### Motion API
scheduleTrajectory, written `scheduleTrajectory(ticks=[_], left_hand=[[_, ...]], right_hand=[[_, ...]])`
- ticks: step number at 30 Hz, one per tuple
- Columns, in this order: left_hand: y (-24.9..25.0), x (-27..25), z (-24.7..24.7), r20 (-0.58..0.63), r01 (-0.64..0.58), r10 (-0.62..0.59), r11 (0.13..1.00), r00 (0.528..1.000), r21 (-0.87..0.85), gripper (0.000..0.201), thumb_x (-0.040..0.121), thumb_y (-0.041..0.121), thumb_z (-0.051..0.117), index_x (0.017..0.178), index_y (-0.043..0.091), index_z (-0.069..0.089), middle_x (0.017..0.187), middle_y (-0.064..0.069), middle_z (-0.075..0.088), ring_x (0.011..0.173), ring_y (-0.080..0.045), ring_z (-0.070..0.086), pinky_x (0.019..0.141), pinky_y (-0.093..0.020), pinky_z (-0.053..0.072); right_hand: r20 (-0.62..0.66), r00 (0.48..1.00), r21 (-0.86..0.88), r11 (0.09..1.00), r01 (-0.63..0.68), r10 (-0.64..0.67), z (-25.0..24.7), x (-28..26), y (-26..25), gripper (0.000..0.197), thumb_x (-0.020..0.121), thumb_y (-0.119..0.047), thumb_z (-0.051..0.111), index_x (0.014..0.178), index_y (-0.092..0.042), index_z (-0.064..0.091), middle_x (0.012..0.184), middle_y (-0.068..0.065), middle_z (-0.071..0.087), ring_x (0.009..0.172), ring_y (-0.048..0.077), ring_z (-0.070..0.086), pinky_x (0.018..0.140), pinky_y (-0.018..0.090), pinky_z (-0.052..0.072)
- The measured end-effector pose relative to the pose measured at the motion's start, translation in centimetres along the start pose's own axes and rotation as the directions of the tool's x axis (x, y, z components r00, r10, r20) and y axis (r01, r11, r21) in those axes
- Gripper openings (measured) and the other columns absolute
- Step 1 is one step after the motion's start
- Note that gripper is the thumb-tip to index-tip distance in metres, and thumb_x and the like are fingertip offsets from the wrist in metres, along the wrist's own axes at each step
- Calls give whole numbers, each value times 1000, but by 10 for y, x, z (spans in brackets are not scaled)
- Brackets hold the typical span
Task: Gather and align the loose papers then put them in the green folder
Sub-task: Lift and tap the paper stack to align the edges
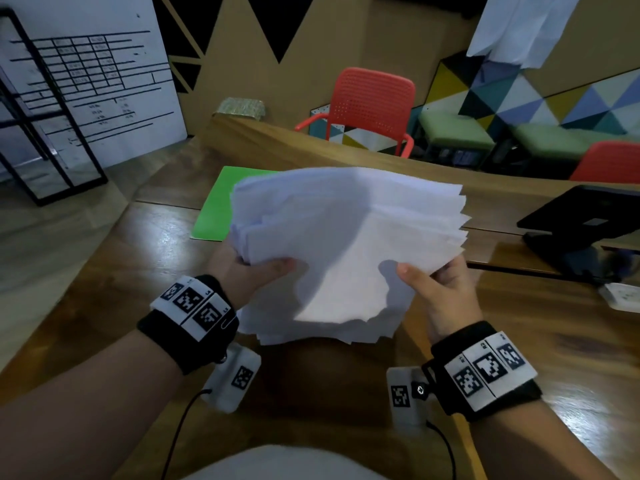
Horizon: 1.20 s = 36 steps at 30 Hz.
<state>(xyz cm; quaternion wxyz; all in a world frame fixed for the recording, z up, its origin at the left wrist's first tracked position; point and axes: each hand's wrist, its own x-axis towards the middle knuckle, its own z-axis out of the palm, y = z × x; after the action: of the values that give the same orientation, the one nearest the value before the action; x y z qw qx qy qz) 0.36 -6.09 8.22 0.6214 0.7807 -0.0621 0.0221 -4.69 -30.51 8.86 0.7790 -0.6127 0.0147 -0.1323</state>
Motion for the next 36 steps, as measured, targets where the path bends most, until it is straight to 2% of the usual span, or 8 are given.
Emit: scheduleTrajectory(ticks=[4,7,12,15,19,23,30,36], left_hand=[[-19,2,0,20,164,-164,986,986,4,30,59,25,84,81,26,64,81,8,70,83,-14,65,74,-28,53],[-17,3,-5,65,154,-152,987,986,-33,34,52,21,87,76,31,67,70,20,73,73,-1,67,67,-20,55],[9,3,3,109,40,-38,999,993,-16,72,21,70,77,80,31,61,73,20,71,77,4,64,71,-12,51],[26,-1,16,31,8,-5,997,1000,-80,49,34,49,75,78,33,61,82,6,69,85,-21,66,80,-38,56],[40,-5,19,-108,-85,64,976,992,-201,33,61,13,79,90,17,64,56,20,68,54,7,63,52,-11,52],[33,-8,16,-137,-97,67,970,988,-225,38,66,-4,77,92,20,62,59,23,69,55,11,63,51,-8,50],[12,-6,14,-47,129,-144,962,988,-240,34,53,25,86,83,18,71,77,6,73,71,-9,68,68,-26,55],[15,-5,3,103,22,24,907,994,-421,55,27,45,90,77,27,77,74,8,76,70,-8,70,68,-29,59]], right_hand=[[1,998,-93,994,-63,64,-4,-4,8,30,71,-12,70,100,-18,65,86,-16,75,84,0,70,67,10,51],[20,997,-95,992,-78,80,-9,-3,4,41,62,-16,72,102,-15,64,87,-14,75,84,2,70,67,13,53],[24,983,-105,978,-178,182,-2,2,4,53,58,-3,77,108,-14,64,94,-6,75,91,11,70,88,35,56],[-110,983,-76,985,-154,145,15,4,-4,39,61,-4,80,94,-19,63,92,-2,72,89,18,68,95,41,50],[-170,985,81,997,-10,24,31,-2,-19,43,55,-14,80,96,-19,66,91,-2,75,93,21,70,86,36,53],[-205,975,10,996,86,-82,27,-7,-12,47,69,8,72,103,-20,55,98,0,66,85,9,68,75,27,55],[-138,990,37,999,9,-4,7,-6,-5,47,44,-33,85,87,-20,73,93,-4,76,95,16,70,86,32,56],[177,984,93,995,-34,17,-9,-5,-17,84,39,-25,92,115,-6,60,106,6,72,98,23,69,74,31,57]])
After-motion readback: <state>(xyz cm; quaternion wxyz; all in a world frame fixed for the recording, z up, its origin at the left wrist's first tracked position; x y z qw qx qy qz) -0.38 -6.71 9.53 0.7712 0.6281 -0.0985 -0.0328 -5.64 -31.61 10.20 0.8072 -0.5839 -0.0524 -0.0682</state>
